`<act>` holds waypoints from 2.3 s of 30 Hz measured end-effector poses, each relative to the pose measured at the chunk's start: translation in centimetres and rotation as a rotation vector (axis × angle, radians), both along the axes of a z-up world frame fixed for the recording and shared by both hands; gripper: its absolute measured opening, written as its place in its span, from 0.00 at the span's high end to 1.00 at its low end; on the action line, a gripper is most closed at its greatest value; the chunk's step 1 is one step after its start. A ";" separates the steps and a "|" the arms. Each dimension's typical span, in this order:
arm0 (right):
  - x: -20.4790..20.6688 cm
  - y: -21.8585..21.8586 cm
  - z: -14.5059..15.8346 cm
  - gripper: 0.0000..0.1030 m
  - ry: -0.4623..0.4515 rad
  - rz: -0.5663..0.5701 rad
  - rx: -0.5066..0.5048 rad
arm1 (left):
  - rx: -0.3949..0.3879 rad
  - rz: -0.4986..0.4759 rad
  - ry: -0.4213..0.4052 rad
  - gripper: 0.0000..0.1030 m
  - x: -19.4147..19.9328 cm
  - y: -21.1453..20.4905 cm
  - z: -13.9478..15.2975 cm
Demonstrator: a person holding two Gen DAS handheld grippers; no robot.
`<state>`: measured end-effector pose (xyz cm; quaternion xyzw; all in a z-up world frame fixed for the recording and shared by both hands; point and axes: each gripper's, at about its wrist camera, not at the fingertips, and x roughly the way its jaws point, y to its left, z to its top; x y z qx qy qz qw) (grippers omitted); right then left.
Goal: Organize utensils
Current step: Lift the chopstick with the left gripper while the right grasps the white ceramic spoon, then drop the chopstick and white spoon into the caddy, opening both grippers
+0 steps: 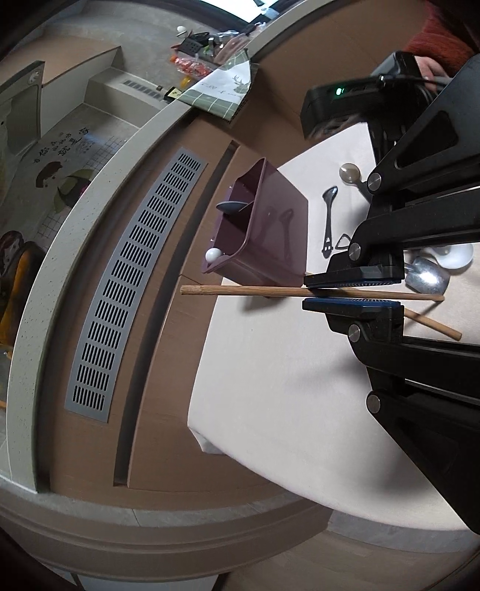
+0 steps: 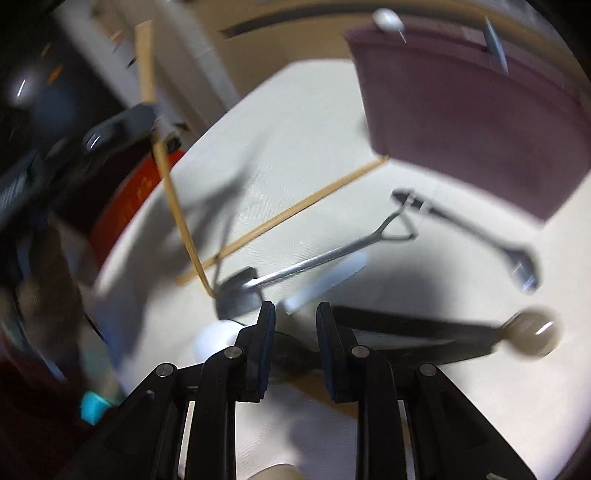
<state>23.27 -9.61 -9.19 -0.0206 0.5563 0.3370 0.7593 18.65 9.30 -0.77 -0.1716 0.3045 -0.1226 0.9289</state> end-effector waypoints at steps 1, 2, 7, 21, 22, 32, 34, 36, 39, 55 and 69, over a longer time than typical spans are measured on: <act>0.1 0.4 -0.2 0.78 0.003 -0.020 0.004 | 0.000 0.001 -0.001 0.95 -0.1 0.0 0.0; 0.2 1.0 -0.4 0.78 -0.019 -0.039 -0.012 | 0.000 0.003 -0.002 0.95 -0.1 0.0 0.1; 0.6 2.4 -0.4 0.82 -0.125 -0.077 -0.055 | -0.015 0.003 -0.008 0.95 -0.6 0.3 0.3; 1.0 -4.7 0.5 0.91 -0.309 -0.075 -0.243 | 0.014 0.170 0.195 0.93 2.9 2.9 -4.3; 1.0 -5.2 0.6 0.88 -0.310 -0.087 -0.236 | 0.035 0.191 0.203 0.92 3.3 3.0 -4.8; 1.2 -6.3 0.8 0.79 -0.318 -0.097 -0.223 | 0.065 0.176 0.322 0.78 6.5 2.8 -7.8; -0.1 -6.7 1.2 0.90 -0.347 -0.083 -0.246 | 0.091 0.178 0.333 0.78 7.1 2.4 -7.8; -0.3 -7.0 1.2 0.90 -0.355 -0.084 -0.228 | 0.126 0.187 0.337 0.78 7.8 2.0 -7.8; -1.1 -8.0 1.7 0.91 -0.368 -0.099 -0.197 | 0.214 0.189 0.349 0.78 9.1 0.9 -7.6; -3.4 -12.9 7.5 0.92 -0.505 -0.281 0.004 | 0.210 0.057 0.120 0.95 2.7 -4.8 -0.2; -3.9 -14.0 9.6 0.92 -0.532 -0.304 0.083 | 0.100 -0.065 0.001 0.95 0.6 -7.3 4.1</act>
